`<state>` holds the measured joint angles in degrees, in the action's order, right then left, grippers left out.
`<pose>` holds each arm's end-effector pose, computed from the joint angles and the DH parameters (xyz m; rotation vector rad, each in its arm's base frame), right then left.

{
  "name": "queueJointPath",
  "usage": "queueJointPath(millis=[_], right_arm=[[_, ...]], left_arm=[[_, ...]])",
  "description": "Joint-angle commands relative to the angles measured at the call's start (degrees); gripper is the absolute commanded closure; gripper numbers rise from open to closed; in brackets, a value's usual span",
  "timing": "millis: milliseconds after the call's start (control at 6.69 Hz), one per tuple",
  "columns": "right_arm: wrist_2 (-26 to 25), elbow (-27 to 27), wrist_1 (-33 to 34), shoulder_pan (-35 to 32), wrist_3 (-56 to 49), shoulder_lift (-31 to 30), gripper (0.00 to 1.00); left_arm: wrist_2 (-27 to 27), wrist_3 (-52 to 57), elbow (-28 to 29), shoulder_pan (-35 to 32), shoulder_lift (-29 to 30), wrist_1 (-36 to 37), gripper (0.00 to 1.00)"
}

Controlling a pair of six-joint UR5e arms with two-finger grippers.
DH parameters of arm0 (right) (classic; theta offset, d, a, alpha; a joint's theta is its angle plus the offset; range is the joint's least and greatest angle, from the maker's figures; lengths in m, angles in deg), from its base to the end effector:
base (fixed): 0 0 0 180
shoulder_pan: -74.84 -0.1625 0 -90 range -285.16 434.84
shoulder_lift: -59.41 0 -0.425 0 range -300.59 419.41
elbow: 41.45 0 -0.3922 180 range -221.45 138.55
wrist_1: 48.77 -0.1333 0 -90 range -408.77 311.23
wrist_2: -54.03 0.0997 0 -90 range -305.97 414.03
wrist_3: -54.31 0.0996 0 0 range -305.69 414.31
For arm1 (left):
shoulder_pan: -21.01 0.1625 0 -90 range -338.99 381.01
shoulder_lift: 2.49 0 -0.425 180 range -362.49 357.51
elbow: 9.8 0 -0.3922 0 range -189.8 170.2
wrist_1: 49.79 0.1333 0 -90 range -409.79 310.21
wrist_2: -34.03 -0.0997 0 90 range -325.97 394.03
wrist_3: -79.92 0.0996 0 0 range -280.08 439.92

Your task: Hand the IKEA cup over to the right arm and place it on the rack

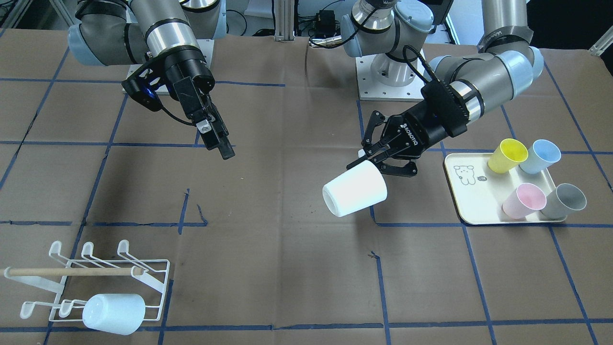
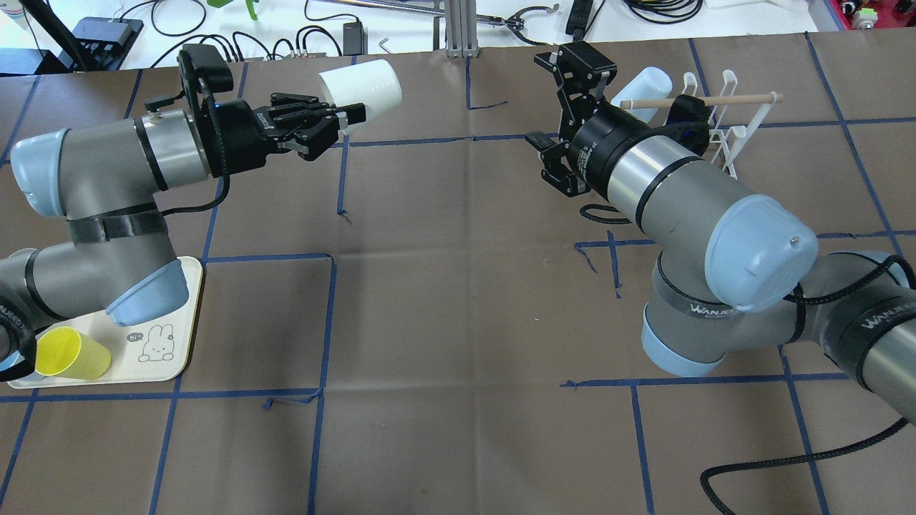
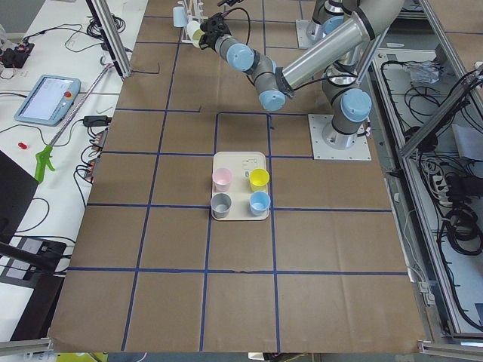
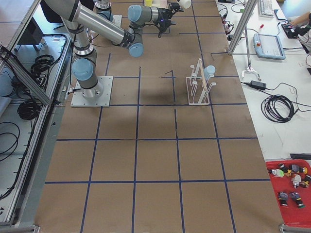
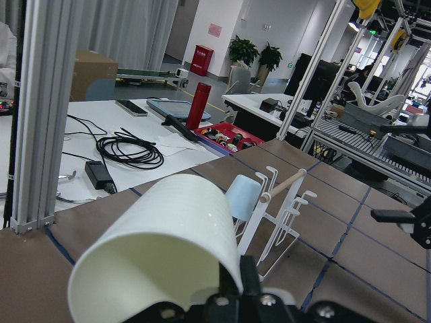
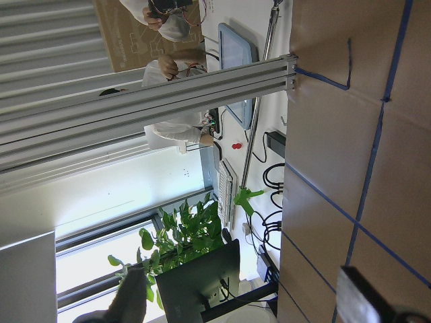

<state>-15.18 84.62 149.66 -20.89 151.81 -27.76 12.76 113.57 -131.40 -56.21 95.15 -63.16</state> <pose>0.2126 -0.4292 0.4015 1.2130 1.5180 -0.5536 -0.1184 -0.5000 0.3675 -0.8133 -1.8737 1.1553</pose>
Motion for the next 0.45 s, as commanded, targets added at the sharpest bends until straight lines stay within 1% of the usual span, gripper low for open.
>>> queueJointPath(millis=[0, 149, 299], right_arm=[[-0.3, -0.1, -0.2, -1.9, 2.5, 1.1, 0.0], [-3.0, -0.1, -0.2, -3.7, 6.1, 1.9, 0.0], [-4.0, -0.1, -1.6, -5.6, 6.2, 2.3, 0.0]], left_arm=[[-0.9, -1.2, -1.4, -2.6, -0.1, 2.6, 0.98], [-1.8, -1.4, -1.4, -4.4, 0.0, 2.8, 0.98], [-5.5, -2.8, -1.4, -7.5, 0.2, 4.3, 0.98]])
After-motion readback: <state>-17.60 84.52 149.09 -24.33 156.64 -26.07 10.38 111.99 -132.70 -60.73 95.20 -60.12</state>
